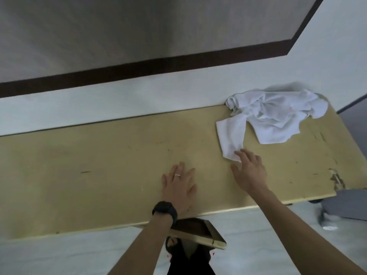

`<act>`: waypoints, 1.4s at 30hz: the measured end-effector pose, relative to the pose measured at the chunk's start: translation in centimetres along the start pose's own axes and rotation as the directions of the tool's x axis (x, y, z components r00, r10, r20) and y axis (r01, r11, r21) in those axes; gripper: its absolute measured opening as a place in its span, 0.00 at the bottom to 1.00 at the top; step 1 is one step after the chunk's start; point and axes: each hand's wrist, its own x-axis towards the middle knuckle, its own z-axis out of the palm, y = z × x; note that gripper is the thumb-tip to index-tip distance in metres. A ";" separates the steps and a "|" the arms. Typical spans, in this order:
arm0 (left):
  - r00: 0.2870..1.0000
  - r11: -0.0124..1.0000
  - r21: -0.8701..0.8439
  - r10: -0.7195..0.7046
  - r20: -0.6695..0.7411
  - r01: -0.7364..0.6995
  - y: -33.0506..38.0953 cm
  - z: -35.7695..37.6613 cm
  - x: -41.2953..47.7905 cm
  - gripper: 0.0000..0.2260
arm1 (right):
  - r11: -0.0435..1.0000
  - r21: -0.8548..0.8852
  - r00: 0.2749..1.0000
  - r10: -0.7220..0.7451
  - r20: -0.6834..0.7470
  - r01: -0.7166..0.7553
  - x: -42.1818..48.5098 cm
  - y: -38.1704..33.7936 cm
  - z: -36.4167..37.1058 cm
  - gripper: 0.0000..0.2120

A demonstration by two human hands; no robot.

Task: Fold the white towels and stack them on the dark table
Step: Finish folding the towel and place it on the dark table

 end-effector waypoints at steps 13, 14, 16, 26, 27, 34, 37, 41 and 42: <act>0.986 0.869 -0.476 0.065 -0.152 -0.131 5.6 -7.1 -0.5 0.17 | 0.891 0.449 0.983 -0.135 0.122 0.067 -3.5 -5.8 -7.0 0.03; 0.985 0.836 -0.529 0.069 -0.160 -0.145 5.8 -7.9 -0.8 0.14 | 0.854 0.520 0.983 -0.107 0.152 0.012 -3.8 -6.4 -8.0 0.04; 0.981 0.761 -0.628 0.055 -0.184 -0.161 5.7 -9.4 -1.6 0.08 | 0.794 0.608 0.976 -0.110 0.185 -0.026 -4.2 -7.5 -9.9 0.06; 0.859 0.914 -0.076 0.343 -0.380 -0.398 1.9 -14.5 -6.2 0.08 | 0.854 0.486 0.968 -0.244 0.059 0.186 -8.8 -11.9 -14.7 0.05; 0.849 0.912 -0.032 0.368 -0.378 -0.409 1.0 -14.8 -6.4 0.10 | 0.859 0.466 0.967 -0.252 0.019 0.215 -9.1 -12.1 -14.8 0.05; 0.827 0.918 0.234 0.392 -0.402 -0.321 -5.5 -17.9 -6.1 0.19 | 0.895 0.263 0.927 -0.310 -0.214 0.360 -7.6 -12.8 -14.9 0.05; 0.800 0.916 0.270 0.393 -0.454 -0.297 -6.8 -20.4 -5.4 0.19 | 0.893 0.185 0.887 -0.343 -0.310 0.410 -6.3 -13.5 -14.8 0.06; 0.732 0.901 0.342 0.421 -0.535 -0.268 -7.8 -22.5 -5.4 0.17 | 0.887 0.131 0.828 -0.349 -0.439 0.443 -5.6 -13.7 -14.5 0.05; 0.718 0.902 0.344 0.418 -0.557 -0.259 -8.1 -22.6 -5.5 0.17 | 0.885 0.126 0.818 -0.351 -0.456 0.449 -5.6 -13.5 -14.3 0.05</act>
